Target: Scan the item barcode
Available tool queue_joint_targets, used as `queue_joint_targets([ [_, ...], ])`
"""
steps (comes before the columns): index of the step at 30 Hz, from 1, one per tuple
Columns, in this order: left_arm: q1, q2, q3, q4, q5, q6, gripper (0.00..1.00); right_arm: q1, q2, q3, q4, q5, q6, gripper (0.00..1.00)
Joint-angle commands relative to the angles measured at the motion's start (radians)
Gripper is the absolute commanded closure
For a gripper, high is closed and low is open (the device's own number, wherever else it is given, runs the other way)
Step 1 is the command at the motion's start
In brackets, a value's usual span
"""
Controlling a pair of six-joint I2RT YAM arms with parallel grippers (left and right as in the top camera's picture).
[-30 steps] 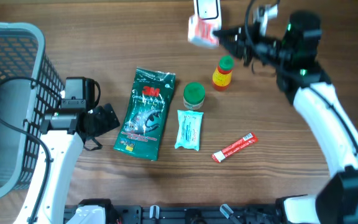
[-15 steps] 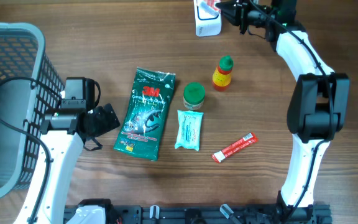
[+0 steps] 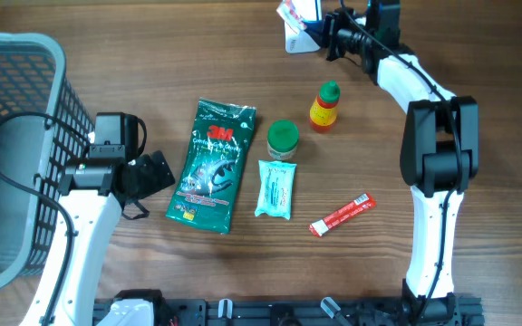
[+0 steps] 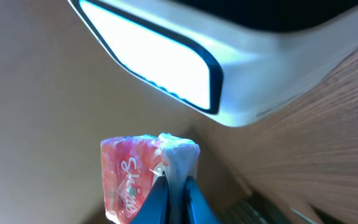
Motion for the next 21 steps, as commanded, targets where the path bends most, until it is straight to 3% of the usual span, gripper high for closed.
queue_joint_targets([
  [1,0.006,-0.011,-0.006,0.0,0.005,0.02,0.0,-0.004,0.012,0.026,0.01,0.06,0.092,0.95],
  [6,0.006,-0.011,-0.006,0.0,0.005,0.02,0.0,-0.007,0.01,0.027,0.012,0.043,0.038,0.95],
  [10,0.006,-0.011,-0.006,0.0,0.005,0.02,0.0,-0.061,-0.039,0.037,-0.034,0.024,-0.101,0.95],
  [17,0.006,-0.011,-0.006,0.0,0.005,0.019,0.0,-0.281,-0.266,0.037,-0.457,0.122,-0.435,0.95],
  [21,0.006,-0.011,-0.006,0.0,0.005,0.02,0.0,-0.486,-0.377,0.037,-0.724,0.253,-0.621,0.96],
])
